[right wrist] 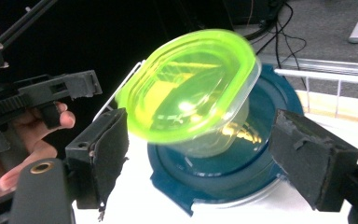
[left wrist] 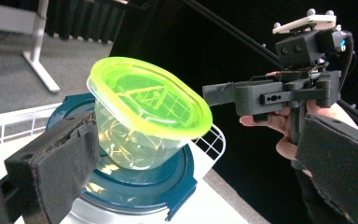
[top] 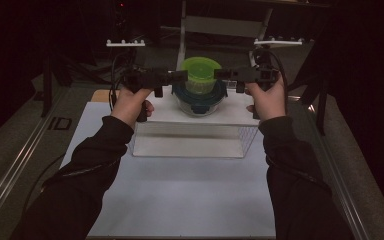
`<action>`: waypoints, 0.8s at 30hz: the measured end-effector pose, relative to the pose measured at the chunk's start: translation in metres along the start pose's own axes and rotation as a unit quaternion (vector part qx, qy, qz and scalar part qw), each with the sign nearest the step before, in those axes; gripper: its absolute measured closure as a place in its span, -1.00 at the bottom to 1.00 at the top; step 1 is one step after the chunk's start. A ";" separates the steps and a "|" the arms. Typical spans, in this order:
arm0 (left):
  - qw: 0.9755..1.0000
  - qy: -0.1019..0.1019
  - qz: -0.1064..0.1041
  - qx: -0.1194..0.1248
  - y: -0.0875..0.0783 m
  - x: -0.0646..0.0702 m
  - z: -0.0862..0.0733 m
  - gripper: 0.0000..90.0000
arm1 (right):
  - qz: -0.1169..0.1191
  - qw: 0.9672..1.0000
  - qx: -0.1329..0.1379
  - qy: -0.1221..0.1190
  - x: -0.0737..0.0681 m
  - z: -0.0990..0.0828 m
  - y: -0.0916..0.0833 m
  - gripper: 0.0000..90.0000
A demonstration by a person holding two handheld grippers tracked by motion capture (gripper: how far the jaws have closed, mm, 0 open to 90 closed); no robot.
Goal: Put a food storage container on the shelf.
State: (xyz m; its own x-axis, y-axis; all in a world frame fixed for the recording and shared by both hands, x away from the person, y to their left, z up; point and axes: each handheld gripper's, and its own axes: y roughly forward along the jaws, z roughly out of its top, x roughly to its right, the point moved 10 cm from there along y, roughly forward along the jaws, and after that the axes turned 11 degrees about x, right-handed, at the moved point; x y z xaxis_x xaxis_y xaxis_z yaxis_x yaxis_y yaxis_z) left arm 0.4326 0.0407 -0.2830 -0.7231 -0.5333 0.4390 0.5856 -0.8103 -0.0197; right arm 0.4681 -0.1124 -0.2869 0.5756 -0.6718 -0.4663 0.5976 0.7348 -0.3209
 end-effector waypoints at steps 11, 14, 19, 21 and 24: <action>0.999 0.048 -0.019 0.001 -0.027 0.019 -0.029 -1.00 | 0.020 0.999 0.007 -0.026 -0.005 -0.030 -0.021 -0.58; 0.998 0.052 -0.023 -0.002 -0.034 0.022 -0.037 -1.00 | 0.026 0.999 0.007 -0.032 -0.006 -0.044 -0.027 -0.58; 0.998 0.064 -0.025 -0.005 -0.047 0.027 -0.057 -1.00 | 0.036 0.999 0.002 -0.040 -0.005 -0.070 -0.032 -0.59; 0.997 0.067 -0.025 -0.008 -0.049 0.027 -0.062 -1.00 | 0.038 0.998 0.002 -0.042 -0.005 -0.074 -0.033 -0.59; 0.997 0.071 -0.028 -0.019 -0.056 0.029 -0.083 -1.00 | 0.045 0.998 0.007 -0.053 -0.005 -0.093 -0.036 -0.59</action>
State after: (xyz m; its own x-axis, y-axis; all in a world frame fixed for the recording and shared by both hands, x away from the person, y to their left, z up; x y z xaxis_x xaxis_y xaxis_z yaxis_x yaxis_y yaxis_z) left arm 0.3486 0.0508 -0.3442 -0.7998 -0.5145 0.3093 0.5313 -0.8465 -0.0342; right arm 0.3918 -0.1268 -0.3494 0.6830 -0.6091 -0.4030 0.5472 0.7923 -0.2701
